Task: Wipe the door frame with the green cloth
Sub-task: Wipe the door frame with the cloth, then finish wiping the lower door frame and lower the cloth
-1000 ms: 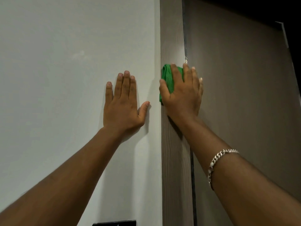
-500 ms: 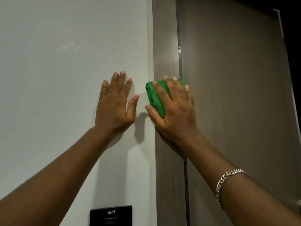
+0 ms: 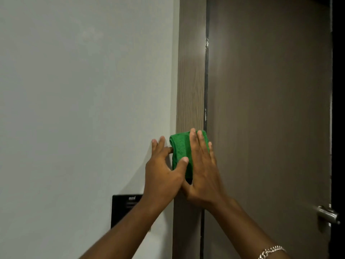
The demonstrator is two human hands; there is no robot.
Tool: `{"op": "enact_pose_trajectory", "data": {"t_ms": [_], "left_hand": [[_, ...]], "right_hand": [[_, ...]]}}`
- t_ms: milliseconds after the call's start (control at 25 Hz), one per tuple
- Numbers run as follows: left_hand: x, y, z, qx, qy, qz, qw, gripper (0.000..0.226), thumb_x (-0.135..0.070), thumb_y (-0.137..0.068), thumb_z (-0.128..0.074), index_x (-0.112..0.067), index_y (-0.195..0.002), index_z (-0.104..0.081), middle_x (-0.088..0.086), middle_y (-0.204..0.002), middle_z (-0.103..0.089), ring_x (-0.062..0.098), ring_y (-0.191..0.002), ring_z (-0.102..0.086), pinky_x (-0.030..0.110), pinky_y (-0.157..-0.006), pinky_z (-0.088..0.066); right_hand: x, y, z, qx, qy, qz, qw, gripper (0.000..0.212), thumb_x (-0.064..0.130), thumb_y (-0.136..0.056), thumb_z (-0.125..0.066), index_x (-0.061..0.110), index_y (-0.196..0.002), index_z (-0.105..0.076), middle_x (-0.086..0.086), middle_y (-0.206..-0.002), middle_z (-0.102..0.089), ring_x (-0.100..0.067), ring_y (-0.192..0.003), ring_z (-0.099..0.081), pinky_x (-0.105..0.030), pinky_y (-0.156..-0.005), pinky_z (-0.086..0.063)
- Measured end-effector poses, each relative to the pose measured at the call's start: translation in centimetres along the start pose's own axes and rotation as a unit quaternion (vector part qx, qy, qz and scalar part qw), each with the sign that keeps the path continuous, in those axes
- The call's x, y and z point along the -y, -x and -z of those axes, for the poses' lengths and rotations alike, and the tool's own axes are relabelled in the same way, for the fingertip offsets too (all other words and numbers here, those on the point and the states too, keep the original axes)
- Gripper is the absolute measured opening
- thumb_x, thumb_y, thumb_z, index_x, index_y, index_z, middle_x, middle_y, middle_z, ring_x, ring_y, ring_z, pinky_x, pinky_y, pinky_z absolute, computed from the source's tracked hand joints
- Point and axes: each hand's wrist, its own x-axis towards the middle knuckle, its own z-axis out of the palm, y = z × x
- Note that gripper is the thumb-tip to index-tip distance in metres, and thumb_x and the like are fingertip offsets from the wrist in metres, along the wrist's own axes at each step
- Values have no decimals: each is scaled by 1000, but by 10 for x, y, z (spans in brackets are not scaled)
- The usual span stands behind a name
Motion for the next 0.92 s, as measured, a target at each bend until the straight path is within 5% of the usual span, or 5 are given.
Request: {"op": "enact_pose_trajectory", "data": {"t_ms": [120, 200, 480, 680, 920], "left_hand": [[2, 39, -8, -4, 26, 75, 997, 35, -20, -86, -72, -16, -121, -65, -9, -135, -60, 13, -141, -41, 22, -111, -35], [12, 64, -3, -20, 66, 119, 990, 22, -13, -86, -72, -18, -107, -69, -8, -106, -71, 14, -110, -67, 20, -85, -55], [60, 132, 63, -43, 152, 232, 960, 31, 3, -85, -68, -27, -93, -72, 0, -95, -79, 13, -90, -75, 21, -72, -60], [119, 201, 135, -62, 111, 350, 928, 17, 0, -87, -67, -12, -99, -72, 11, -96, -77, 21, -88, -75, 27, -73, -63], [224, 322, 197, -83, 28, 574, 814, 33, -5, -90, -66, -6, -123, -68, 19, -107, -75, 33, -98, -74, 49, -92, -58]], "right_hand": [[3, 44, 0, 34, -95, -39, 994, 81, 26, -87, -42, 12, -158, -6, 1, -169, -8, -14, -157, 1, -57, -127, -6], [10, 69, -4, 30, -195, -85, 977, 77, 13, -88, -45, 22, -157, -13, 7, -167, -18, -12, -156, -11, -57, -125, -19], [75, 149, -57, -74, -409, -276, 867, 70, 33, -86, -68, 43, -147, -34, 14, -147, -51, -8, -132, -54, -34, -102, -54], [148, 220, -127, 45, -432, -389, 812, 55, 40, -88, -68, 36, -137, -45, 7, -114, -71, -7, -102, -71, -26, -81, -61], [214, 314, -229, 318, -351, -518, 712, 46, 26, -89, -69, 22, -131, -51, -3, -113, -70, -2, -83, -64, -6, -61, -49]]}}
